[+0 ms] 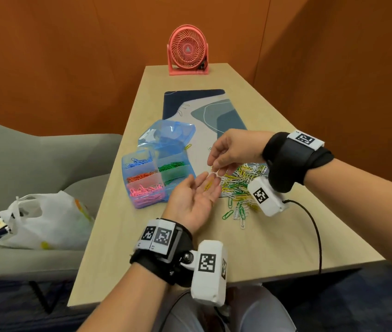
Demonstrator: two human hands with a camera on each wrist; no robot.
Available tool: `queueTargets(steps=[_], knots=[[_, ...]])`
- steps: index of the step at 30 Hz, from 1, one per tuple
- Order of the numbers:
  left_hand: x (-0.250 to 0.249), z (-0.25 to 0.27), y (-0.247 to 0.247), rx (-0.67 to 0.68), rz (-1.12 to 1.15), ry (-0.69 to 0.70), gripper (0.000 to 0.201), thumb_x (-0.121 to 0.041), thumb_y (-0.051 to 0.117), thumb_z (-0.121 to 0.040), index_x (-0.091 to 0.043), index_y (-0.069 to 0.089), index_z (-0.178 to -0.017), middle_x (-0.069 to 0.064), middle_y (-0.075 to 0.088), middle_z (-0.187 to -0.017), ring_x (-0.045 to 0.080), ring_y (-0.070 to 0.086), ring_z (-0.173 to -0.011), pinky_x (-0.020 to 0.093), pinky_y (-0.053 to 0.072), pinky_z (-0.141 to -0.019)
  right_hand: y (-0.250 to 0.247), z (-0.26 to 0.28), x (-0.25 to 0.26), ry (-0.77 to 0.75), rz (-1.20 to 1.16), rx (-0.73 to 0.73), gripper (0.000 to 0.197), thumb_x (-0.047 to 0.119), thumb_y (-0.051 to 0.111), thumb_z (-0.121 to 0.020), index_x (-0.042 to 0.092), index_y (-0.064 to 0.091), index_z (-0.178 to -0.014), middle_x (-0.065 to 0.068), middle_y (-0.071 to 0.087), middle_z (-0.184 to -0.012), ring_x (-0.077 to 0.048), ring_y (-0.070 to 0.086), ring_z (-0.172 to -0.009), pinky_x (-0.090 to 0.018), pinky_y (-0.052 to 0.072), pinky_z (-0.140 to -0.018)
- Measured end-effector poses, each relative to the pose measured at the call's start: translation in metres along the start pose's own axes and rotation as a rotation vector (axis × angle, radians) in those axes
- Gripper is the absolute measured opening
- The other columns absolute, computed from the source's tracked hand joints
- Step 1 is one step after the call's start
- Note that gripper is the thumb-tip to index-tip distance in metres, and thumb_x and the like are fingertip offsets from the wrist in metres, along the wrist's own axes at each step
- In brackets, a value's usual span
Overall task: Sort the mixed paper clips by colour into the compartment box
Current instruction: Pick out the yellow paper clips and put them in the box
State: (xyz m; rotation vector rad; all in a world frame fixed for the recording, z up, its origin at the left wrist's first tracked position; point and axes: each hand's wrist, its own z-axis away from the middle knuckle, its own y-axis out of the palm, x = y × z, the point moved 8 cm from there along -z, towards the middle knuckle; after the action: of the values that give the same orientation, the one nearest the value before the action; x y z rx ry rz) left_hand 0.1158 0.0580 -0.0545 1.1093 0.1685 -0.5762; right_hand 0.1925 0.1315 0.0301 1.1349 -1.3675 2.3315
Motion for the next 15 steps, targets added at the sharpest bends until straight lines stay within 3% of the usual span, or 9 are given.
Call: queueTargets(steps=[3, 5, 8, 11, 15], knots=[[0.004, -0.007, -0.004, -0.004, 0.058, -0.014, 0.035, -0.019, 0.03, -0.103, 0.006, 0.054, -0.108, 0.019, 0.058, -0.113, 0.031, 0.051, -0.118, 0.041, 0.041, -0.096, -0.013, -0.011, -0.022, 0.09, 0.297, -0.112, 0.013, 0.0, 0.059, -0.087, 0.004, 0.07, -0.093, -0.005, 0.066, -0.069, -0.011, 0.061, -0.056, -0.021, 0.055, -0.057], [0.004, -0.01, -0.005, -0.006, 0.088, -0.013, 0.026, -0.013, 0.037, -0.101, 0.006, 0.054, -0.094, 0.017, 0.058, -0.095, 0.029, 0.057, -0.099, 0.038, 0.052, -0.084, -0.012, -0.018, -0.035, 0.141, 0.482, -0.127, 0.013, 0.003, 0.06, -0.084, 0.009, 0.071, -0.084, -0.002, 0.065, -0.067, -0.013, 0.058, -0.056, -0.025, 0.053, -0.06], [0.005, -0.015, -0.006, -0.003, 0.082, 0.001, 0.008, 0.001, 0.047, -0.094, 0.004, 0.054, -0.092, 0.014, 0.054, -0.086, 0.019, 0.057, -0.076, 0.025, 0.056, -0.062, -0.003, -0.026, -0.045, 0.155, 0.621, -0.108, 0.005, 0.011, 0.068, -0.08, 0.015, 0.069, -0.078, 0.0, 0.064, -0.076, -0.015, 0.057, -0.071, -0.018, 0.043, -0.055], [0.007, -0.02, -0.005, -0.011, 0.03, 0.005, 0.01, 0.007, 0.044, -0.093, 0.005, 0.054, -0.092, 0.013, 0.054, -0.086, 0.016, 0.055, -0.074, 0.019, 0.054, -0.057, 0.001, -0.032, -0.049, 0.161, 0.65, -0.102, 0.013, 0.008, 0.061, -0.081, 0.015, 0.062, -0.07, -0.003, 0.061, -0.076, -0.018, 0.056, -0.074, -0.024, 0.044, -0.058], [0.006, -0.024, -0.005, -0.02, -0.03, -0.013, 0.015, 0.001, 0.04, -0.097, 0.003, 0.054, -0.092, 0.011, 0.053, -0.08, 0.012, 0.052, -0.069, 0.013, 0.05, -0.047, 0.004, -0.032, -0.053, 0.164, 0.659, -0.092, 0.009, 0.009, 0.057, -0.081, 0.012, 0.06, -0.073, -0.004, 0.057, -0.073, -0.02, 0.052, -0.073, -0.025, 0.041, -0.059]])
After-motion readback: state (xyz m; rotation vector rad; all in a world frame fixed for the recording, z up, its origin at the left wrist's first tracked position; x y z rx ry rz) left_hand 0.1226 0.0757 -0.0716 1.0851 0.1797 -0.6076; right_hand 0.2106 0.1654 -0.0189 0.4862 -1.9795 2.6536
